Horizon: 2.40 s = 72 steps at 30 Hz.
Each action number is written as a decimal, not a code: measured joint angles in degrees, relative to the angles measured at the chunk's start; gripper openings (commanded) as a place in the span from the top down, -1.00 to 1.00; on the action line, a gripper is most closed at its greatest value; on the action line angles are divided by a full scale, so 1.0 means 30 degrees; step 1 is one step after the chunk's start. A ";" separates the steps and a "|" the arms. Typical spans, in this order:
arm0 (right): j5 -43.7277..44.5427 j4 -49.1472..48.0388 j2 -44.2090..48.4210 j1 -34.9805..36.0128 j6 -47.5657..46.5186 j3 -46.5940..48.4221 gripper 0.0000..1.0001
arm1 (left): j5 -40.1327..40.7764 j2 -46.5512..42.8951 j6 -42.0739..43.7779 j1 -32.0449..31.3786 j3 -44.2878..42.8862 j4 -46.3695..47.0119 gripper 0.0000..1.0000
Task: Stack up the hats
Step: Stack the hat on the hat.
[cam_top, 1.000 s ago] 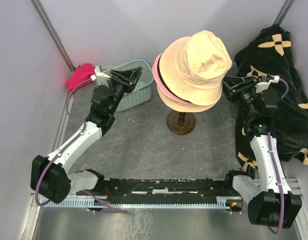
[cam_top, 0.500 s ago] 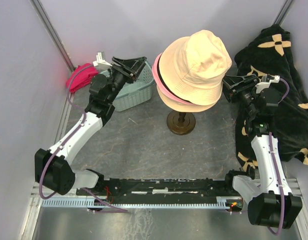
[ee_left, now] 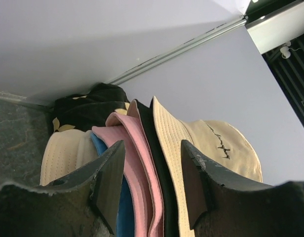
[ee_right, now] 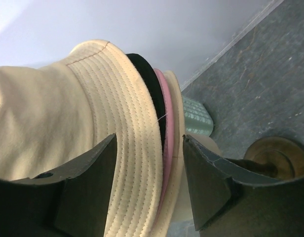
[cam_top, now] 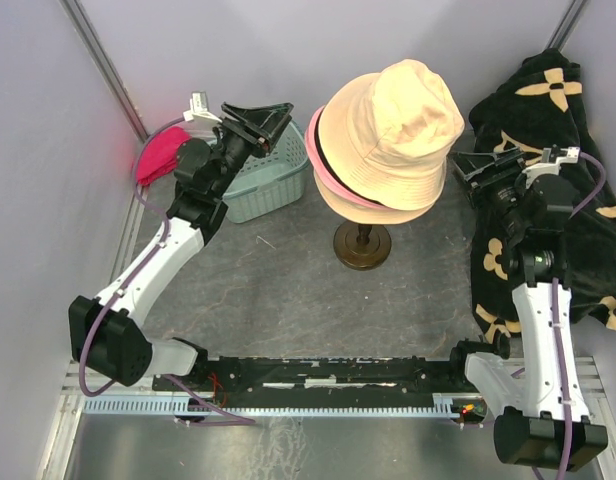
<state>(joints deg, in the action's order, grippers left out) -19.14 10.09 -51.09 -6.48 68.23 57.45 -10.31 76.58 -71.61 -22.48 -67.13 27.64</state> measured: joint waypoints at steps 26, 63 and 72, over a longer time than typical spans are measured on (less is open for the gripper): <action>0.2171 0.0459 -0.7868 0.0000 -0.3351 0.7614 0.11 | -0.0772 0.1654 -0.0328 -0.2426 -0.3920 -0.0597 0.06; -0.1304 -0.5064 -0.6703 0.2025 0.1013 0.4415 0.23 | -0.0656 0.5202 -0.0146 -0.3468 -0.6652 -0.1603 0.08; 0.0007 -0.3665 -0.3439 0.2186 0.0605 0.2565 0.22 | -0.1173 0.7147 -0.0146 -0.3468 -0.8633 -0.1698 0.11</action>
<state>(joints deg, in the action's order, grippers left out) -19.11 -0.91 -61.41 0.08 70.04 65.14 -13.82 98.02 -72.05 -32.88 -93.03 22.55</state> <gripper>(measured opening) 0.386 0.448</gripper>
